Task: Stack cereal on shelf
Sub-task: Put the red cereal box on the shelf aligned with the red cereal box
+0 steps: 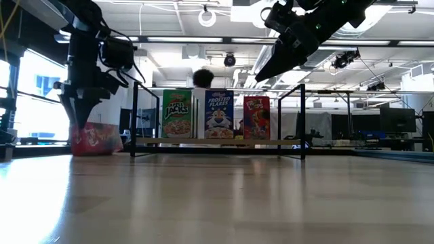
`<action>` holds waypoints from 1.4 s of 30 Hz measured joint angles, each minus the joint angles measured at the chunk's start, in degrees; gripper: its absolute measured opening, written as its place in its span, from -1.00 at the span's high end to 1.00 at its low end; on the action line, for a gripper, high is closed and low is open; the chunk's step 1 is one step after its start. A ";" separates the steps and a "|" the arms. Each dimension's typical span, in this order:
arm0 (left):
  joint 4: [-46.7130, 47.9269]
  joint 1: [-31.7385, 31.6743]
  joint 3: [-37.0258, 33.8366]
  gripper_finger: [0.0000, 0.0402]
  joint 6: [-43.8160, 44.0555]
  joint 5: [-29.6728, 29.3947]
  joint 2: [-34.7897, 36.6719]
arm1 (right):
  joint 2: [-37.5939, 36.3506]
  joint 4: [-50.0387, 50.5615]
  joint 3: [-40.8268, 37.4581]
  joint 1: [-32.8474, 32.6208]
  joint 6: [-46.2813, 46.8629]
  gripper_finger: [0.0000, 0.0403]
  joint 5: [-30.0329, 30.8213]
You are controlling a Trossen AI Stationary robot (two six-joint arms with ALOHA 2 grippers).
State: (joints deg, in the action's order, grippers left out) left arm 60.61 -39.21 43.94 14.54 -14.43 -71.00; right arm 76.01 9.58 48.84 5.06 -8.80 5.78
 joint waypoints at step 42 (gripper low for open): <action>-4.35 4.64 0.00 -0.30 4.95 -0.73 -2.22 | 0.00 0.02 0.02 0.01 1.07 1.00 -2.93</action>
State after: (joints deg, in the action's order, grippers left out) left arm 56.26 -34.57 43.94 19.48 -15.16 -73.22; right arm 76.01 9.61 48.86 5.07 -7.73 2.85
